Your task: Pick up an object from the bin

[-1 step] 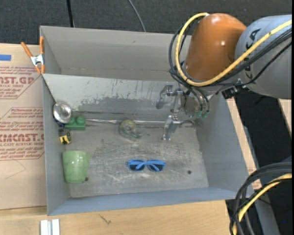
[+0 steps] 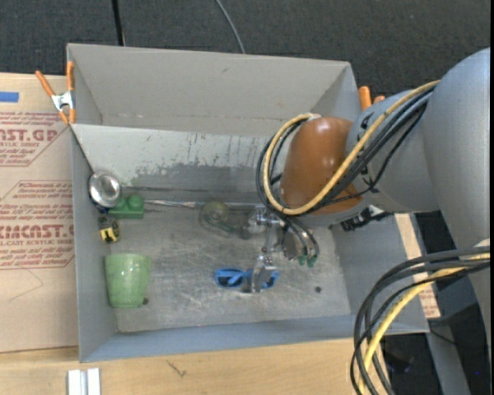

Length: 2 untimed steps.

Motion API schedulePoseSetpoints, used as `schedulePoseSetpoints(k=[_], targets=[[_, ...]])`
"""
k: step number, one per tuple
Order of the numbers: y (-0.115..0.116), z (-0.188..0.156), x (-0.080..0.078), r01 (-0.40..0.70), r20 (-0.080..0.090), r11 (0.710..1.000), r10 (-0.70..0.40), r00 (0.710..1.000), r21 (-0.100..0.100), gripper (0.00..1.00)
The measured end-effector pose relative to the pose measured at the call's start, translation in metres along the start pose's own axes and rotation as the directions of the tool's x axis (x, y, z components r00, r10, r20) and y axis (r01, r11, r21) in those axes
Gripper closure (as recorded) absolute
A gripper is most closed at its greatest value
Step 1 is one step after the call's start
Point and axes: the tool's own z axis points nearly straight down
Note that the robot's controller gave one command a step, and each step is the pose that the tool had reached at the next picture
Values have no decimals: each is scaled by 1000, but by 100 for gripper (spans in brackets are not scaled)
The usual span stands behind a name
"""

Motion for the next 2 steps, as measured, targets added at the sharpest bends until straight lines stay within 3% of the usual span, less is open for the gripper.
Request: schedulePoseSetpoints(k=[1,2], targets=[[0,-6,-3,0,9,1000,0,1000,0,100],[3,-157,-9,52,17,999,-52,999,2,100]])
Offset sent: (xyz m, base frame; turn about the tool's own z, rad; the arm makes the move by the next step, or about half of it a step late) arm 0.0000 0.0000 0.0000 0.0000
